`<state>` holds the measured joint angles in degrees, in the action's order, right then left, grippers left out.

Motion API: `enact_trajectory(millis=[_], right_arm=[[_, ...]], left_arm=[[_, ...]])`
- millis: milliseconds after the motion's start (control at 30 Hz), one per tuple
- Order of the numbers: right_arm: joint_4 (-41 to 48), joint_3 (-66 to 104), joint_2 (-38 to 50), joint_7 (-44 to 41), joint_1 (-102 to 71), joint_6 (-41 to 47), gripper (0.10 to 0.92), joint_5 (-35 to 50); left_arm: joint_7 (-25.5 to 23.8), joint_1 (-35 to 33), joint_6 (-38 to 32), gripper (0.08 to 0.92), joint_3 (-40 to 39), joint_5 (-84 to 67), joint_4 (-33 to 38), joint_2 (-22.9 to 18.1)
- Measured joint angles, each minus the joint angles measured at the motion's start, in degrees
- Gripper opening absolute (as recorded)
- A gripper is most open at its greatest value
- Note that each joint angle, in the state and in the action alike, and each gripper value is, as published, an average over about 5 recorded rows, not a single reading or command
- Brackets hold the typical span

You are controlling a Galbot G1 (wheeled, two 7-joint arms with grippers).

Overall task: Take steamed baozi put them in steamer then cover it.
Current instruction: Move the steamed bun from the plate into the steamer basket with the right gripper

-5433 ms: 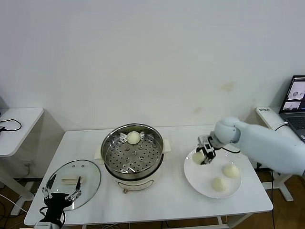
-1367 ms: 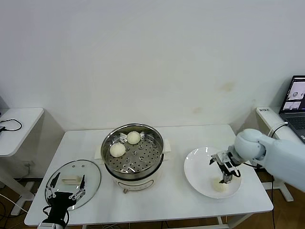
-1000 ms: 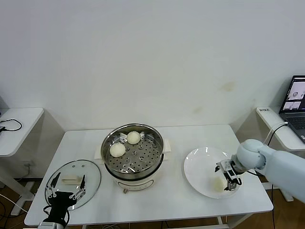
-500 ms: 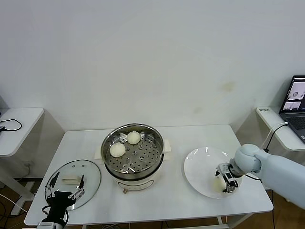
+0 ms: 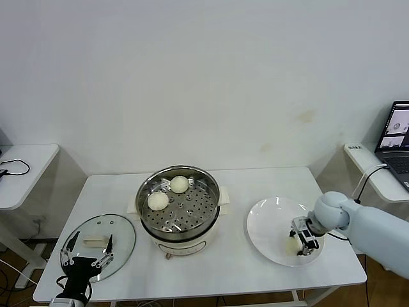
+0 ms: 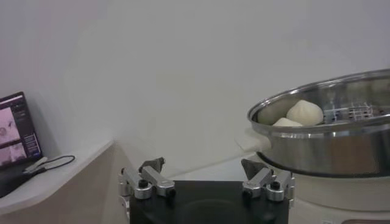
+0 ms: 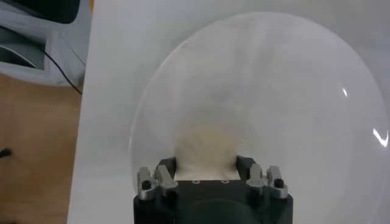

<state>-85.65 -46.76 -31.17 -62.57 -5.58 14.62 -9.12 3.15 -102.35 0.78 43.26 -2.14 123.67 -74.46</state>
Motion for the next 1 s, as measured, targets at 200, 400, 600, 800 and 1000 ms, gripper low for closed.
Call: enact_trajectory(millis=[200,400,600,800,1000], right_arm=[[0.09,-0.92,-0.47,-1.74,5.83,0.23,0.636,2.35],[0.94,-3.09,-2.30,-2.93,13.37,0.58,0.636,5.29],[2.23,-6.83,-6.32,-3.44,21.80,0.84,0.638,8.66],[4.02,-10.34,-12.28,-3.00,29.58,1.15,0.642,12.22],[6.21,-12.70,-19.87,-1.41,33.79,0.84,0.645,15.58]], left_arm=[[-0.01,0.20,-0.08,0.823,-0.01,-0.17,-0.12,0.21],[-0.03,0.42,-0.15,0.823,0.07,-0.60,-0.17,0.55],[-0.13,0.41,-0.26,0.823,0.32,-1.12,-0.13,0.78],[-0.13,0.40,-0.28,0.823,0.91,-1.59,-0.11,0.99],[-0.11,0.28,-0.28,0.823,1.44,-2.03,-0.10,1.40]])
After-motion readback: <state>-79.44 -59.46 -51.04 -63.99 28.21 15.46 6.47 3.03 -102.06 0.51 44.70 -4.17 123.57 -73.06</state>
